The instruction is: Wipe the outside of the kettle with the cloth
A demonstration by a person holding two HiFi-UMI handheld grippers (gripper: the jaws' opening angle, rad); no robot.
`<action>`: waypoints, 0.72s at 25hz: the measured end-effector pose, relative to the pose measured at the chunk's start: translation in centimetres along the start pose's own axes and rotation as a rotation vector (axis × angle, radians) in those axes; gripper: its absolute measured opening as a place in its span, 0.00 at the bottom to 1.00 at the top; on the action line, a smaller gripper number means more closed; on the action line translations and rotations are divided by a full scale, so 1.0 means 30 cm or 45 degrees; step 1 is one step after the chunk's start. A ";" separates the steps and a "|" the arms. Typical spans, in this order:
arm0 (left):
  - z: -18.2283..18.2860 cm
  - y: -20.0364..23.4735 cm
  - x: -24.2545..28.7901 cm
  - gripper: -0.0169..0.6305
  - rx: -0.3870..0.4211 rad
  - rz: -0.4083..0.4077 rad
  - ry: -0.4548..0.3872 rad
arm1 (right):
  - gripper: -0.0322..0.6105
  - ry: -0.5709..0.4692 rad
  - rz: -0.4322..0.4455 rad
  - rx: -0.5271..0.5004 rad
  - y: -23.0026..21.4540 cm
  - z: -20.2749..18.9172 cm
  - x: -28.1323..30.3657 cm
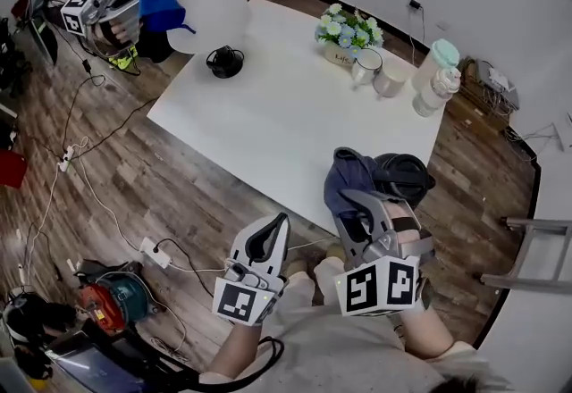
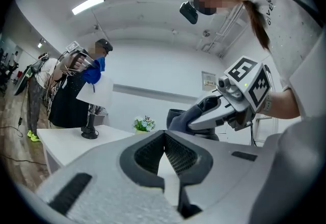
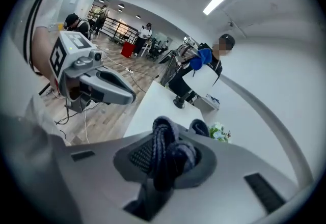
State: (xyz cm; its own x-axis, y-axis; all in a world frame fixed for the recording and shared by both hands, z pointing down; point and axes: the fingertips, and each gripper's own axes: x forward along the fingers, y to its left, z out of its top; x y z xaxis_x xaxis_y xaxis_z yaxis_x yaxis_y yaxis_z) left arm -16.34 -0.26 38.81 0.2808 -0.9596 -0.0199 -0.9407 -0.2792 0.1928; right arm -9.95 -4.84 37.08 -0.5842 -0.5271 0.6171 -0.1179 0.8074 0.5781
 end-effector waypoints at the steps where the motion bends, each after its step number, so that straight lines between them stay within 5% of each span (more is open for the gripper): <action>1: -0.004 0.008 -0.022 0.04 0.000 0.010 0.007 | 0.15 0.016 0.016 -0.007 0.029 -0.007 0.015; 9: -0.043 0.063 -0.103 0.04 0.015 0.048 0.016 | 0.15 0.063 0.166 -0.005 0.225 -0.076 0.118; 14: -0.073 0.044 -0.088 0.04 0.042 -0.003 0.016 | 0.15 -0.081 0.254 0.229 0.260 -0.063 0.092; 18: -0.093 -0.004 -0.046 0.04 -0.043 -0.049 0.019 | 0.15 -0.240 0.172 0.394 0.201 -0.040 -0.010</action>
State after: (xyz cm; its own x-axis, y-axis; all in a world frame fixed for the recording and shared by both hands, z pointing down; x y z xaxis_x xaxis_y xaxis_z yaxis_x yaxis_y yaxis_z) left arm -16.09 1.20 41.57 0.3194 -0.9475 -0.0133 -0.9223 -0.3141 0.2250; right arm -9.53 -0.13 41.03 -0.7450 -0.3758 0.5511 -0.2498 0.9232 0.2919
